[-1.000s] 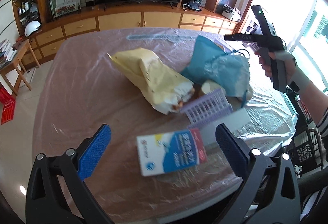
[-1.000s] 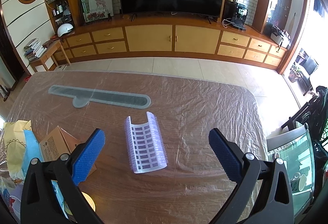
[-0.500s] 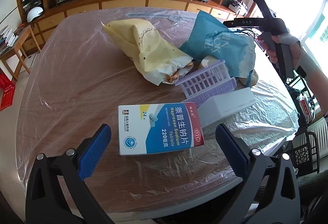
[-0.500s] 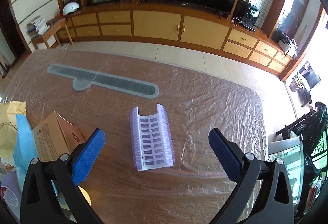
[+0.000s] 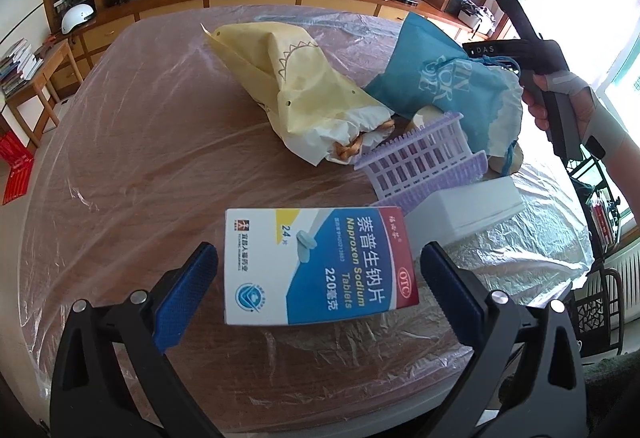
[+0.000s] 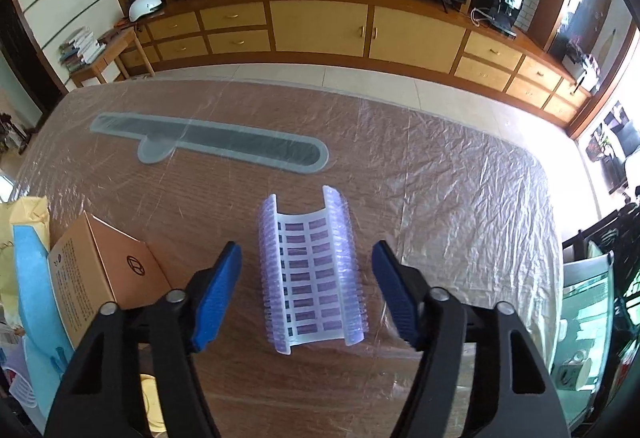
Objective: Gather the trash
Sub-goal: 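Grasp the Naproxen box with the left tool while the right tool grasps the lavender roller, then carry both held items over the black trash bin beside the table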
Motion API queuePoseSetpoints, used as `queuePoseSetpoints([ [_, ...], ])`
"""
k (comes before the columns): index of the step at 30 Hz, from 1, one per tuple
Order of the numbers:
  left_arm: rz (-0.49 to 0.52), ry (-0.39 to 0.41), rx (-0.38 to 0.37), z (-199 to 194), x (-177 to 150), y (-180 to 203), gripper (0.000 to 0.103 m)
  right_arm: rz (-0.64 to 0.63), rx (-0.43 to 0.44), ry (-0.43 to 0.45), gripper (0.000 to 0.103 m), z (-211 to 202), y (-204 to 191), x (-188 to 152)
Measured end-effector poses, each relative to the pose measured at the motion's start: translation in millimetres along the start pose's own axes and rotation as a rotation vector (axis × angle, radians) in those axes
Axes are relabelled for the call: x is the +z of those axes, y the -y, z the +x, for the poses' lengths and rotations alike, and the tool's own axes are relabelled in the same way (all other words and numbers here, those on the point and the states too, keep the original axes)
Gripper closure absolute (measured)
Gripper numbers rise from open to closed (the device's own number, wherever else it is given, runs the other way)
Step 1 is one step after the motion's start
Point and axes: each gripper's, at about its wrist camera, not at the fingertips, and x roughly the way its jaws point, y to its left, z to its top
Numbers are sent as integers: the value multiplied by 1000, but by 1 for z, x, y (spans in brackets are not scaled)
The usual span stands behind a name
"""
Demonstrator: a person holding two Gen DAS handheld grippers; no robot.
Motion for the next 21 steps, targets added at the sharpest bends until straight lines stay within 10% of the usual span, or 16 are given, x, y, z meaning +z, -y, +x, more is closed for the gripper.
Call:
queuePoseSetpoints([
  [6, 8, -12, -4, 8, 5, -1, 15, 54, 6, -17, 60, 2, 9, -2],
  [21, -18, 40, -10, -11, 16, -26, 16, 201, 72, 50, 61, -42, 26, -32],
])
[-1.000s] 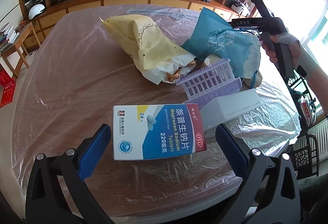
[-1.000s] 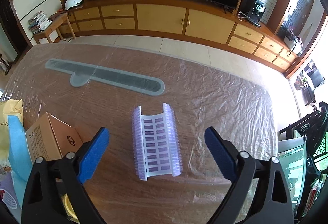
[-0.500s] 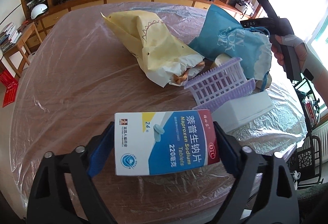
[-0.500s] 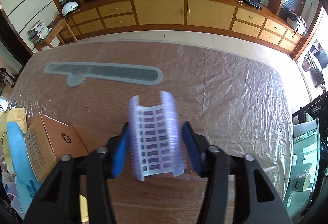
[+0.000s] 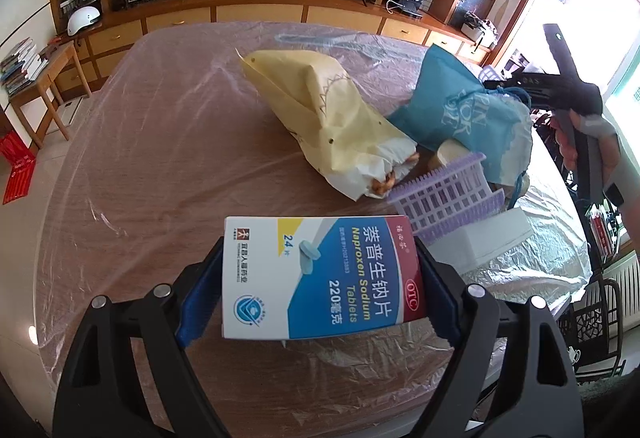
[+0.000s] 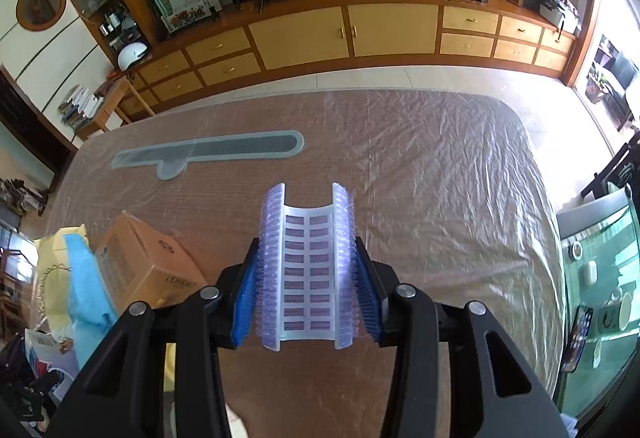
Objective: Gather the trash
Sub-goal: 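Carry both held items over the black trash bin beside the table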
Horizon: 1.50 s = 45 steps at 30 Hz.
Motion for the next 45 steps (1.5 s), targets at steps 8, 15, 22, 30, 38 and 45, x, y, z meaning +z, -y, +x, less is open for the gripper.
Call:
queuePoseSetpoints([
  [8, 17, 47, -50, -14, 15, -9, 16, 45, 49, 70, 61, -50, -12, -25],
  [15, 49, 91, -134, -38, 22, -15, 16, 9, 103, 132, 61, -109, -56, -68],
  [22, 145, 94, -174, -59, 11, -3, 16, -40, 189, 109, 61, -143, -103, -127],
  [30, 225, 88, -192, -85, -30, 24, 16, -134, 251, 16, 61, -153, -127, -178],
  [38, 267, 28, -190, -98, -81, 62, 16, -213, 297, -88, 61, -150, -131, -234],
  [45, 296, -38, -169, -88, -117, 80, 16, -241, 314, -167, 61, -137, -132, -280],
])
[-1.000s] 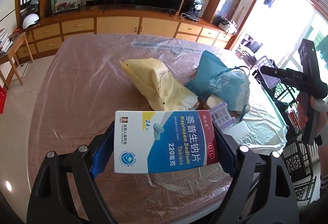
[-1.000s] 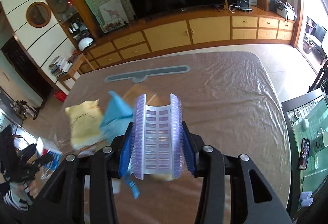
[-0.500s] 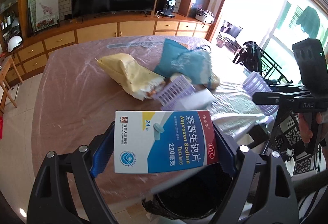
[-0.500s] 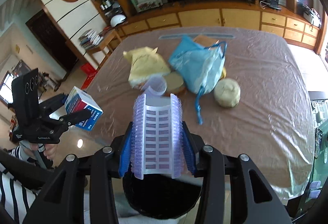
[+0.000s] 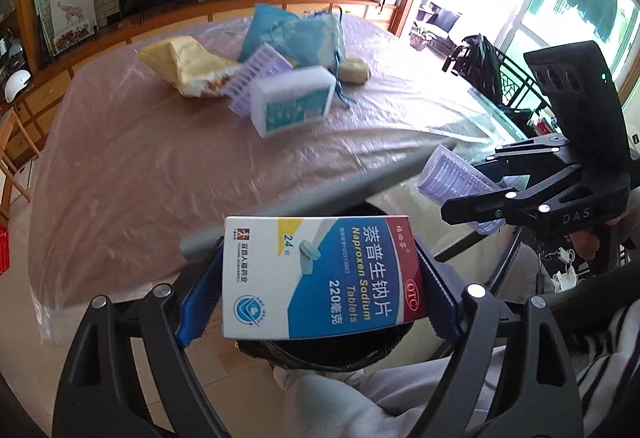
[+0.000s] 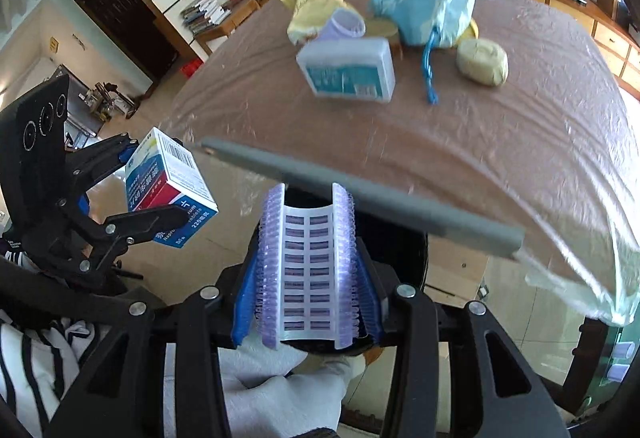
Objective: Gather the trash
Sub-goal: 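Carry both held items over the black trash bin beside the table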
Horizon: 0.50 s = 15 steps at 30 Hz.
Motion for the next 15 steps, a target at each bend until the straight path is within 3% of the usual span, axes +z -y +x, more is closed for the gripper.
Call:
queuePoseSetpoints([
  [7, -3, -74, 46, 34, -26, 6, 16, -13, -36, -51, 61, 31, 0, -17],
  [15, -22, -97, 71, 55, -39, 5, 16, -27, -90, -57, 61, 55, -6, -19],
])
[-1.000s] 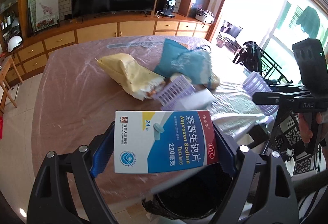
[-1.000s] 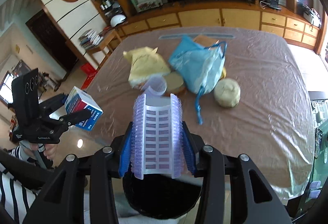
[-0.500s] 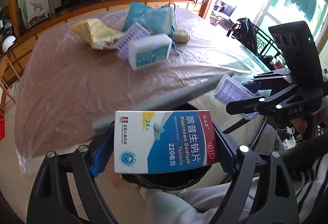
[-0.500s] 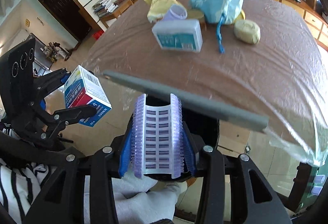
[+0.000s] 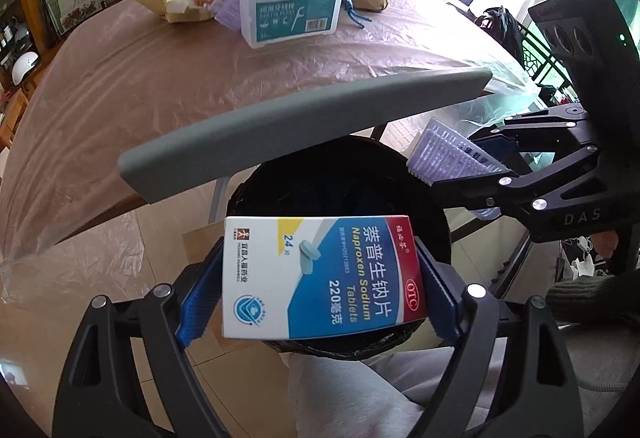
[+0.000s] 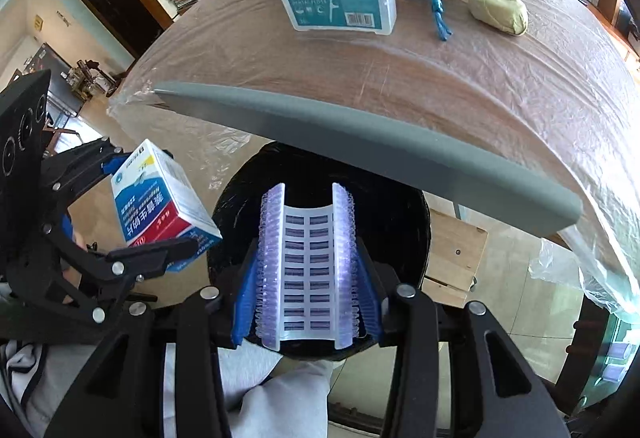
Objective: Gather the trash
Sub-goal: 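Carry both held items over the black trash bin beside the table, then open the right tool to drop the roller while the left tool releases the box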
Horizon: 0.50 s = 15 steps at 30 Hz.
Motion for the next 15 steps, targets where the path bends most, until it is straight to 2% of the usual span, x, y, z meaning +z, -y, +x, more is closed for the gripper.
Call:
queuePoseSetpoints([
  [5, -5, -10, 2, 9, -3, -5, 16, 39, 5, 6, 61, 12, 9, 6],
  [15, 50, -38, 12, 23, -2, 1, 16, 112, 20, -11, 61, 27, 22, 3],
])
